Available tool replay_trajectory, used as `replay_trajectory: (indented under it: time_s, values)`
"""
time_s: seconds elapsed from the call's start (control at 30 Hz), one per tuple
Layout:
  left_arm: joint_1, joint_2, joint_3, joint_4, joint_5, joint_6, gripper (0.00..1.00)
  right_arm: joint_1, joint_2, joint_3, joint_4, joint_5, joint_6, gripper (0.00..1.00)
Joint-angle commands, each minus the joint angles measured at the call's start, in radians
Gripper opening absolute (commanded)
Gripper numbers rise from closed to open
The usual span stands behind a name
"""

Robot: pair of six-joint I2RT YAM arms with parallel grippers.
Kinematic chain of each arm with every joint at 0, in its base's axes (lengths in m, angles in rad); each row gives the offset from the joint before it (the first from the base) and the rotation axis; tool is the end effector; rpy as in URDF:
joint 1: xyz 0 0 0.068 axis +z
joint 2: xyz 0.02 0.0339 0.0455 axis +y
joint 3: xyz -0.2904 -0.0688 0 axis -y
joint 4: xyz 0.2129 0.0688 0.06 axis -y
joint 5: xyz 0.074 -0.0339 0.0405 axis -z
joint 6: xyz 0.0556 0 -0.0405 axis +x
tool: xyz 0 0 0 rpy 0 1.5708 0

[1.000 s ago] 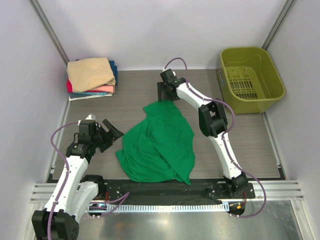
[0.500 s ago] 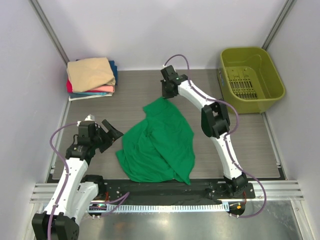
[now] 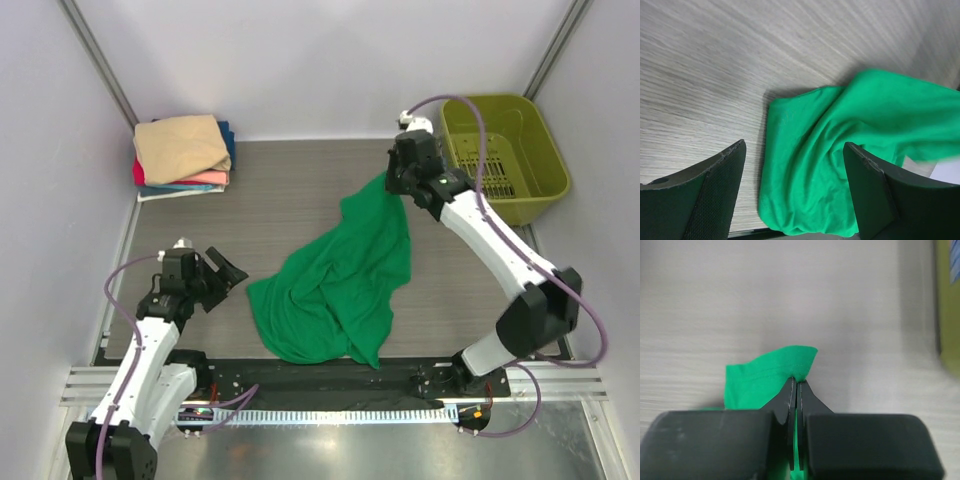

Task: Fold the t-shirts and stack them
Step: Flatten the tshirt out

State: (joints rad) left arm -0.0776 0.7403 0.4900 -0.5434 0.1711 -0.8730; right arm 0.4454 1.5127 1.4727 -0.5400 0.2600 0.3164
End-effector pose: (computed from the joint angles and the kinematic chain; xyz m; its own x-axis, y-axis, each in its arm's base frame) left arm 0.1160 -0.0185 0.2230 -0.6065 -0.7102 -0.3575 -0.4191 0.6676 -0.6153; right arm 0.2995 0.1272 0.3848 -0.5392 0.0758 -0.8388 -0.0574 0.9903 0.1264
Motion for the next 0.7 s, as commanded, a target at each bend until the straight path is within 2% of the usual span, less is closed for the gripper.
replay_trajectory:
  time_s: [0.0, 0.37, 0.5, 0.6, 0.67]
  values:
    - [-0.019, 0.021, -0.028, 0.098, 0.018, -0.021, 0.79, -0.010, 0.106, -0.112, 0.012, -0.014, 0.030, 0.01]
    - [-0.089, 0.197, -0.128, 0.310, 0.010, -0.023, 0.74, -0.013, 0.136, -0.143, 0.029, -0.044, 0.046, 0.01]
    - [-0.119, 0.289, -0.134, 0.407, 0.015, -0.017, 0.66, -0.023, 0.139, -0.160, 0.038, -0.051, 0.047, 0.01]
    - [-0.136, 0.356, -0.123, 0.459, 0.015, -0.014, 0.55, -0.039, 0.144, -0.170, 0.046, -0.067, 0.047, 0.01]
    - [-0.137, 0.387, -0.113, 0.485, 0.010, -0.011, 0.31, -0.053, 0.150, -0.172, 0.048, -0.079, 0.049, 0.01]
